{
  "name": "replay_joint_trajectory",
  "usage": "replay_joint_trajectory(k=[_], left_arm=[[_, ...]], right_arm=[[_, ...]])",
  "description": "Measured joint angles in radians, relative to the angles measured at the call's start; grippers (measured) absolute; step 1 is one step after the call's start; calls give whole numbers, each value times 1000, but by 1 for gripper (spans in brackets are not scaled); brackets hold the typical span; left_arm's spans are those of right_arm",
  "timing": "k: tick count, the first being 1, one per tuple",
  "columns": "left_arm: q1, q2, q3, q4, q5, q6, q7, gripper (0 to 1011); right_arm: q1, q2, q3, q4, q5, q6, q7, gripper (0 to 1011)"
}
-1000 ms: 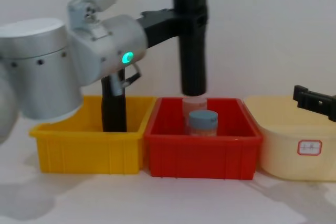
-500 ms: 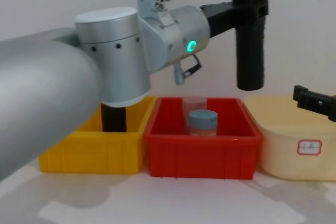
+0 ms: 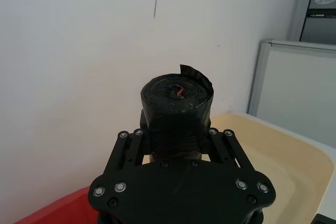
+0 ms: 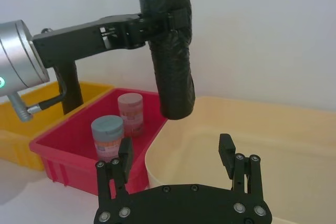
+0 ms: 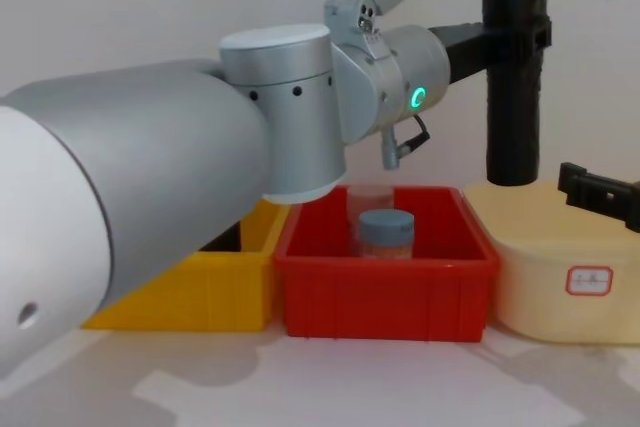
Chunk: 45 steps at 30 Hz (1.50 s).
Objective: Pick up the garbage bag with the one hand and transfer it to the other hand.
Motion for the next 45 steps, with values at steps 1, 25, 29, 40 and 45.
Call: replay_joint_trajectory(k=[1,25,29,40,45], left_arm=[[-3,-3,1,6,1,0,-2,468],[51,37,29,-127,-2,62,-78,468],[63,52,33,-159,-8,74,-90,468],[86,88,44,-234,-19,109,-111,468],[95,105,52,-265,-25,128,-121,468]], right_arm=[[0,0,0,0,0,0,0,1001],[0,0,0,0,0,0,0,1000],[0,0,0,0,0,0,0,1001],[0,0,0,0,0,0,0,1000],[0,0,0,0,0,0,0,1001]])
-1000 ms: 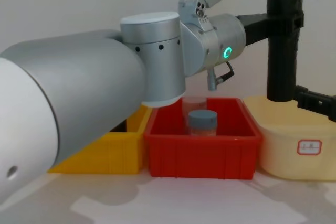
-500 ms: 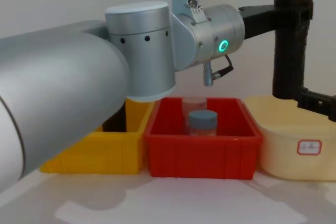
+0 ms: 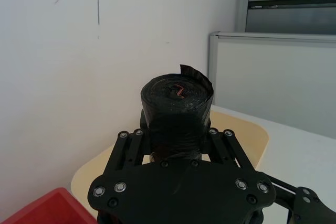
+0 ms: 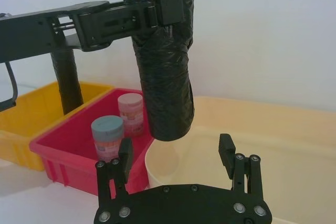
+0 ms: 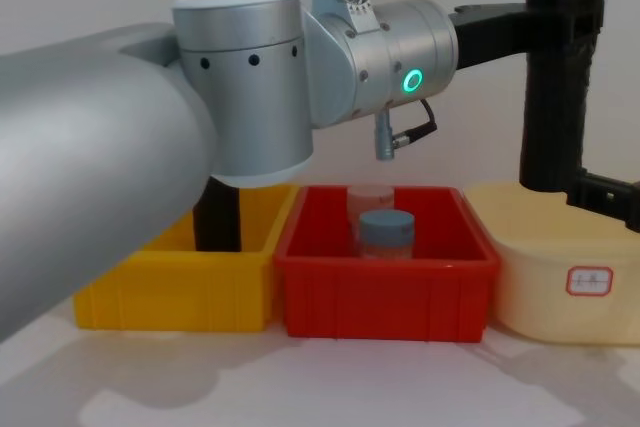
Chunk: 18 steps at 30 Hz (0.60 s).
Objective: Pick up the garbage bag with the one hand and transfer it to the other hand.
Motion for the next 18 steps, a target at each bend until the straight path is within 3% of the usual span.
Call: replay_joint_trajectory(k=[10,18], left_arm=[[8,14,8,-26,-5,16,-8,468],[12,21,11,-38,-8,23,-11,468]], right_arm=[[2,0,0,1,-2,0,0,1000],[33,-5,-4,25,-18,3,5,1000]])
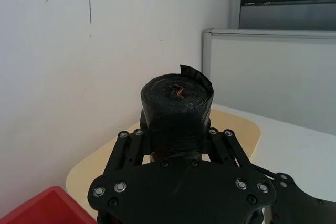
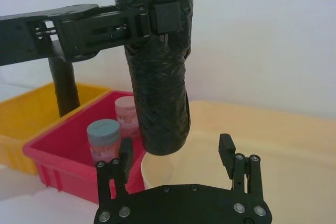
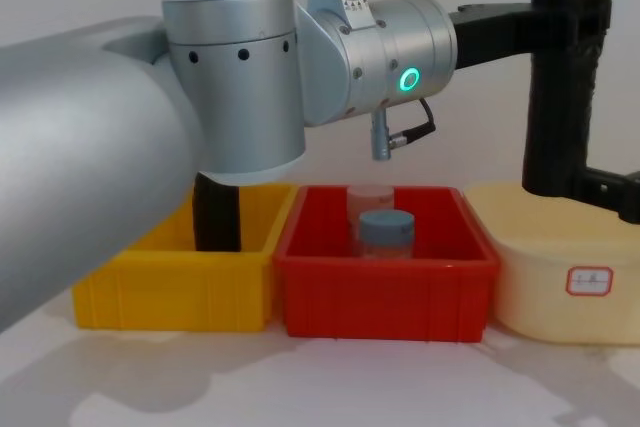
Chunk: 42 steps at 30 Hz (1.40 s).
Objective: Pick up the garbage bag with the one hand and transfer it to the other hand.
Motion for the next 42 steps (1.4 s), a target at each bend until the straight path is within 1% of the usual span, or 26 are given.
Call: replay_joint_trajectory(k=[7,16,24,31,34,35,37,41,42], left_arm=[[2,3,1,-5,-1,3,-2,468],[2,4,2,-9,-2,5,-3,468],[3,5,3,-10,-2,6,-3,468],[4,6,3,-11,-2,7,-3,468],[3,6,3,-11,-2,7,-3,468],[3,6,3,-11,-2,7,-3,468],[4,6,3,-11,-2,7,-3,468],[4,6,3,-12,-2,7,-3,468],[4,6,3,-12,-2,7,-3,468]], right_arm=[[41,-8,-7,31,-9,-1,18,1001],[80,-19,-14,66,-11,-5,45,1001],[128,-36,-24,115,-5,-19,87,1001],[164,-48,-30,150,0,-17,116,1001],[175,-50,-32,161,2,-13,124,965],[183,-51,-33,168,2,-10,131,929],[189,-52,-33,174,3,-9,137,908],[203,-55,-34,186,3,-7,150,792],[205,-56,-34,188,3,-7,152,749]])
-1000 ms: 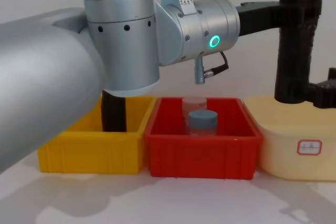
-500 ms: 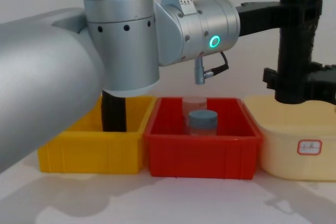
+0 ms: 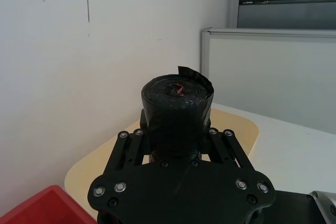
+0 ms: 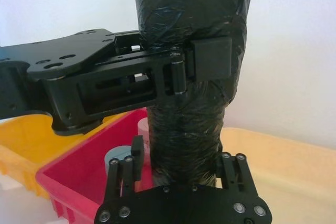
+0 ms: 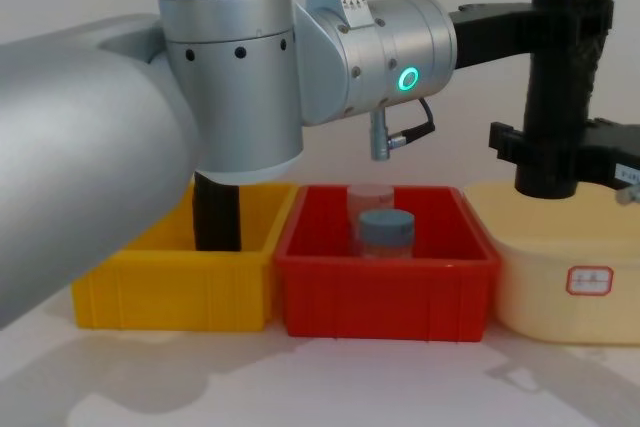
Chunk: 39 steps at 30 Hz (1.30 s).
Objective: Pick up the garbage bag with the one hand and transfer it to the other hand.
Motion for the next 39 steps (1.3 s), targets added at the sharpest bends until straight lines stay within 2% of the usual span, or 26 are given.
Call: replay_joint_trajectory(k=[1,2,7,16,23,24,27,28,31,35,39], left_arm=[[0,0,0,0,0,0,0,468],[0,0,0,0,0,0,0,468],[0,0,0,0,0,0,0,468],[0,0,0,0,0,-1,0,497],[0,0,0,0,0,0,0,695],[0,0,0,0,0,0,0,747],[0,0,0,0,0,0,0,800],[0,0,0,0,0,0,0,863],[0,0,0,0,0,0,0,945],[0,0,0,0,0,0,0,1002],[0,0,0,0,0,0,0,1002]], right_arm=[[1,0,0,2,0,0,1,738],[4,-1,0,4,0,-1,5,672],[9,-3,3,8,-5,-4,12,557],[13,-6,8,8,-14,-9,23,545],[15,-9,14,3,-22,-2,24,545],[16,-9,17,3,-23,1,24,545],[17,-8,22,3,-25,8,23,545],[20,-7,26,3,-25,14,23,543],[23,-4,33,5,-25,22,24,545],[36,5,50,19,-21,40,28,543],[51,16,67,38,-13,55,32,545]])
